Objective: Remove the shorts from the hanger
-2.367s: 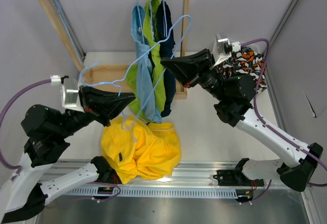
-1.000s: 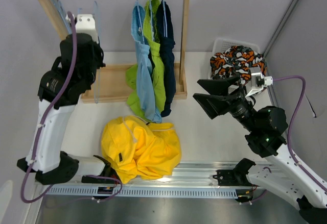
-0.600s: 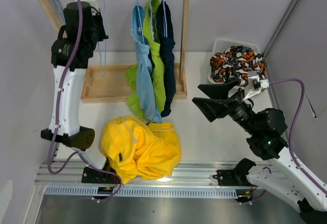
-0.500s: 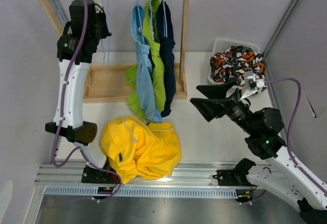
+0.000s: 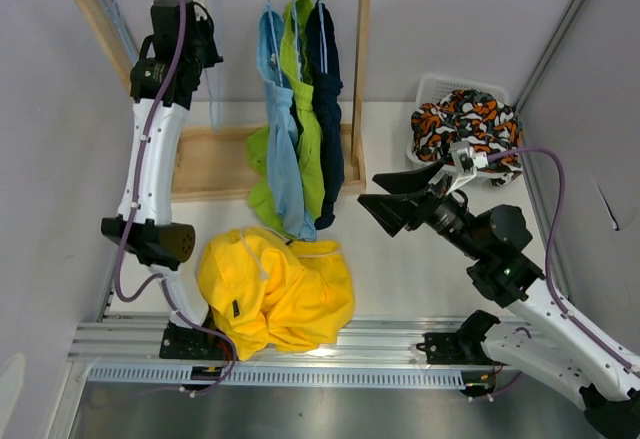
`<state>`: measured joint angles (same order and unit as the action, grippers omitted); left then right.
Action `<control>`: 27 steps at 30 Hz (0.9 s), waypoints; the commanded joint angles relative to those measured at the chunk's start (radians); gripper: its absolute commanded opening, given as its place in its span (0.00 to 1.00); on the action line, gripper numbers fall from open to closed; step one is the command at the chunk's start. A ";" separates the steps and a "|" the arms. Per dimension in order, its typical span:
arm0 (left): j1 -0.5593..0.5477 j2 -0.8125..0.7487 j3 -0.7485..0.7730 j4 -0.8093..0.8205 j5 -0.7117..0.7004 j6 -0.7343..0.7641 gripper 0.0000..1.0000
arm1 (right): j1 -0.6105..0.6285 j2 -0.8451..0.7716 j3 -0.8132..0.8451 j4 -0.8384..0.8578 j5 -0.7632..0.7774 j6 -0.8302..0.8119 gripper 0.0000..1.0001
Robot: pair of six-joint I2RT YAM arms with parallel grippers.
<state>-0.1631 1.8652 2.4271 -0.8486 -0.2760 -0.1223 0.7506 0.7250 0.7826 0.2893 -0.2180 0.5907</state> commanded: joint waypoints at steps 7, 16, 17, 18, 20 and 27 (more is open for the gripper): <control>0.011 -0.189 -0.235 0.056 -0.006 0.001 0.00 | -0.004 -0.015 -0.006 0.050 -0.017 0.014 0.99; 0.011 -0.314 -0.396 0.075 0.046 0.001 0.43 | 0.000 -0.064 -0.006 0.019 -0.021 0.027 0.99; 0.010 -0.345 -0.413 0.083 0.046 0.004 0.54 | 0.000 -0.073 -0.005 0.014 -0.021 0.026 0.99; 0.011 -0.357 -0.419 0.086 0.044 0.007 0.60 | 0.001 -0.076 -0.003 0.005 -0.021 0.026 1.00; 0.011 -0.379 -0.410 0.079 0.046 0.015 0.73 | 0.003 -0.090 -0.003 -0.002 -0.018 0.026 0.99; 0.004 -0.443 -0.327 -0.030 0.080 0.000 0.93 | 0.018 -0.111 -0.002 -0.019 -0.015 0.031 0.99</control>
<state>-0.1566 1.4899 2.0293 -0.8330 -0.2310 -0.1158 0.7567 0.6281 0.7731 0.2676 -0.2256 0.6106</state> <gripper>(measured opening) 0.909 0.993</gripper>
